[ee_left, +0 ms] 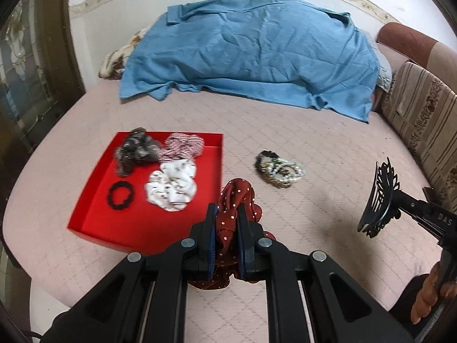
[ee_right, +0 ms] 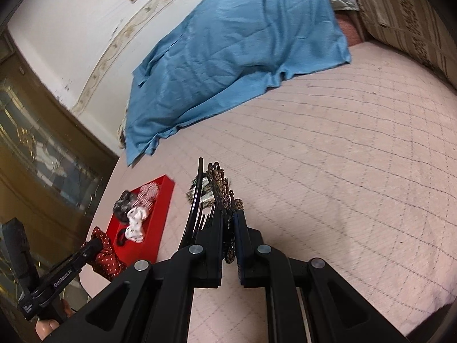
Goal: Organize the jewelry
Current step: 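Carry the red scrunchie with the left tool while the right tool carries the hair clip over the red tray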
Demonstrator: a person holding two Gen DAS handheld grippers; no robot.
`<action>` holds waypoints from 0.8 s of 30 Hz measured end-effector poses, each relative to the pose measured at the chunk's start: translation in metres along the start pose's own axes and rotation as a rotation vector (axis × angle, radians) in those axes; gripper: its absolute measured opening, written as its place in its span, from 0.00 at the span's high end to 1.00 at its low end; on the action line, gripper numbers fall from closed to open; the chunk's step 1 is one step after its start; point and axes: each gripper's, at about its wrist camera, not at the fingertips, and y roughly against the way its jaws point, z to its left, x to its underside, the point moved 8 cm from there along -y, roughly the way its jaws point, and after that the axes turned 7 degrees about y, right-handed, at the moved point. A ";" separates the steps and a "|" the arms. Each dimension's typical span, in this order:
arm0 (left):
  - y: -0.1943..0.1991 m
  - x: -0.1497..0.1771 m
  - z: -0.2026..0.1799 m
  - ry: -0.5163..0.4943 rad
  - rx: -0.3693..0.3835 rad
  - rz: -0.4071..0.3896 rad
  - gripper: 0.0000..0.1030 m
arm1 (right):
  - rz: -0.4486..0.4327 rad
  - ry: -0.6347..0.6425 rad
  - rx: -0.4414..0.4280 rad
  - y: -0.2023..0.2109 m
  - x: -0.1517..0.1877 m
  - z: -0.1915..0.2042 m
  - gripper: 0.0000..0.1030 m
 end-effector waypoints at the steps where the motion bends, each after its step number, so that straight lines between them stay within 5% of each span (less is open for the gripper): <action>1: 0.002 0.000 0.003 0.001 -0.007 -0.005 0.89 | 0.003 0.011 -0.003 0.000 0.001 0.006 0.91; 24: 0.022 0.002 0.046 0.028 -0.039 -0.052 0.88 | 0.071 0.207 -0.060 -0.016 0.017 0.100 0.91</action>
